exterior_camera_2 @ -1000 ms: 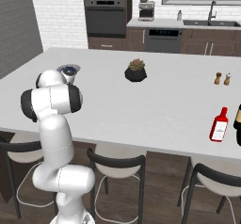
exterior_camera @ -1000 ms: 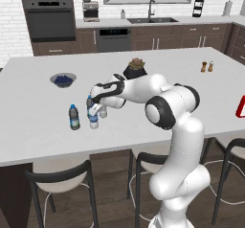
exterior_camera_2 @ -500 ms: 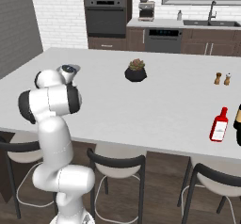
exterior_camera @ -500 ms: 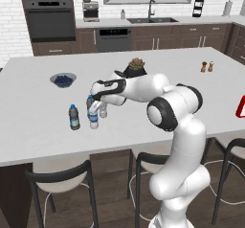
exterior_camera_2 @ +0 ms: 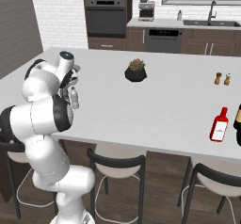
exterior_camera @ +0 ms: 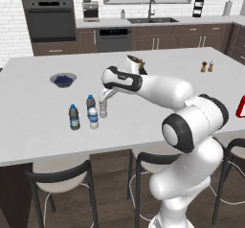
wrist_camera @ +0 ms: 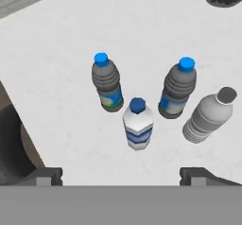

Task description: Move the plastic bottles in the middle to the plastics group, and the glass bottles in the middle to the glass group.

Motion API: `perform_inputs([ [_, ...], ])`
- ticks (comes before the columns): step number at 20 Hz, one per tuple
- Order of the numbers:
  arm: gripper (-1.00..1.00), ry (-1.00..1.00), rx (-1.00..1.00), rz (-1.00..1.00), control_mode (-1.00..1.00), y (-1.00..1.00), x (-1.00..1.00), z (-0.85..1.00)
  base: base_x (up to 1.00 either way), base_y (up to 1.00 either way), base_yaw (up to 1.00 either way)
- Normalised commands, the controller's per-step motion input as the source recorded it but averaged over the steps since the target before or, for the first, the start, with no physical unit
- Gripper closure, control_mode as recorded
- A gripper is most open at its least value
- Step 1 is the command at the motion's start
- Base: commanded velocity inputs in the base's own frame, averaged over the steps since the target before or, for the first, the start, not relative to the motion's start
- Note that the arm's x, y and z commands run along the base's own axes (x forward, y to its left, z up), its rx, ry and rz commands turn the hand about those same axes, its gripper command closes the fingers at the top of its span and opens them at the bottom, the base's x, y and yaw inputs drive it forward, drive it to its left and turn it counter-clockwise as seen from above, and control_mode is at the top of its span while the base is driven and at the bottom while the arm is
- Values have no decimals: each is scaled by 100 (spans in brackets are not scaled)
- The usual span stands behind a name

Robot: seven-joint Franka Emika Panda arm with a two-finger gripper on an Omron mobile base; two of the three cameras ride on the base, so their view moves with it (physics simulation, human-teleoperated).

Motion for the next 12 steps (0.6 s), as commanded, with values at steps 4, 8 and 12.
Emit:
perform_inputs([
  [4,-100,8,0,-14,-100,-64,-59,79,0,0,0],
  [8,-100,8,-2,-17,-100,-62,-59,64,0,0,0],
  [12,-100,5,-4,-16,-100,-53,-82,24,0,0,0],
])
